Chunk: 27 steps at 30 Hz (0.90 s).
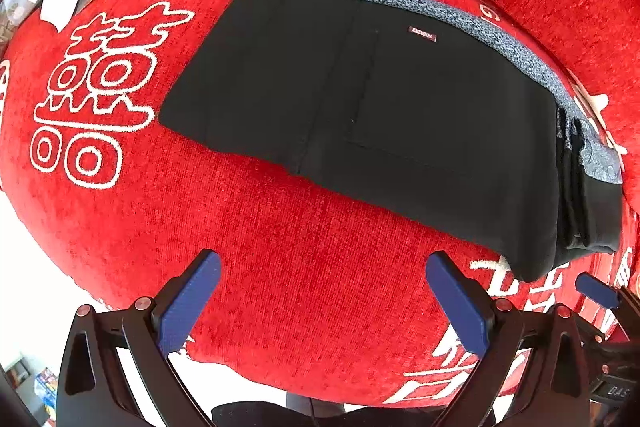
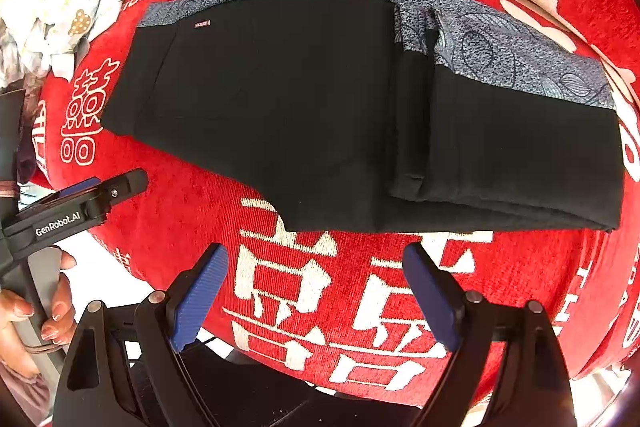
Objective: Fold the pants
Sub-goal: 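Open both grippers and pull them back from the folded trousers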
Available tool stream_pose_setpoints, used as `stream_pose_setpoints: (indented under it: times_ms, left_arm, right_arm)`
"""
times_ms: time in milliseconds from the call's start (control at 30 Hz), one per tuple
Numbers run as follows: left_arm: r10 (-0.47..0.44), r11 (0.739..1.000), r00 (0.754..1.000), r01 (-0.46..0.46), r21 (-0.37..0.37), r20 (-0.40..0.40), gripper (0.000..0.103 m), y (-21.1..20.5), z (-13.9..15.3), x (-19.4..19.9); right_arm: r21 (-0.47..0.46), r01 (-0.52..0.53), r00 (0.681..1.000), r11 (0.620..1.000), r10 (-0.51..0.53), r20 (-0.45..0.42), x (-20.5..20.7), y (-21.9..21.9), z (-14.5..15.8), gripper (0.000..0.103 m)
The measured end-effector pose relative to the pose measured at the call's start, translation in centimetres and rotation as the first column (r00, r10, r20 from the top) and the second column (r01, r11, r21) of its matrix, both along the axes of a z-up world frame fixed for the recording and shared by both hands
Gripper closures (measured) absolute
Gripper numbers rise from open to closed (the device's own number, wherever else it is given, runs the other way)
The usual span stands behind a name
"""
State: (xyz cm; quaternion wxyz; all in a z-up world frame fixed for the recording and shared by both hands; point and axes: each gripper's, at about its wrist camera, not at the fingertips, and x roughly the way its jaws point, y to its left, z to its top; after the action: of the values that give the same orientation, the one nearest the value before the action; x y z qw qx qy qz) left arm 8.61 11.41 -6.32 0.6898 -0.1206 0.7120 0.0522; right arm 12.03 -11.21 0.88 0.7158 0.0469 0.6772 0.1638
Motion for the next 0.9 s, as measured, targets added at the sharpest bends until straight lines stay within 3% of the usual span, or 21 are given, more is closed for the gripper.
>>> stream_pose_setpoints:
  times_ms: [333,533,633,800,900]
  left_arm:
    - [0.026,1.000,1.000,-0.025,0.006,-0.009,0.000,1.0,-0.7,0.8]
    - [0.035,0.999,0.999,-0.035,-0.041,0.003,0.000,2.0,-1.5,1.8]
    - [0.090,0.993,0.995,-0.088,-0.077,0.034,0.000,3.8,-1.3,2.6]
    - [0.182,0.974,0.981,-0.170,-0.148,0.073,0.000,7.8,-1.1,3.4]
    - [0.191,0.973,0.978,-0.177,-0.149,0.080,0.000,8.7,-1.2,3.1]
  right_arm:
    - [-0.004,0.005,1.000,1.000,-0.005,-0.012,0.1,0.3,-0.4,0.012]
    - [-0.010,0.006,1.000,1.000,-0.007,-0.014,0.5,0.4,-0.7,0.012]
    - [-0.015,0.006,1.000,1.000,-0.006,-0.005,0.7,0.5,-0.7,0.012]
    - [-0.028,0.025,0.999,0.999,-0.023,0.048,1.5,0.1,-0.1,0.012]
    - [-0.045,0.060,0.993,0.997,-0.055,0.100,2.2,-1.0,0.5,0.012]
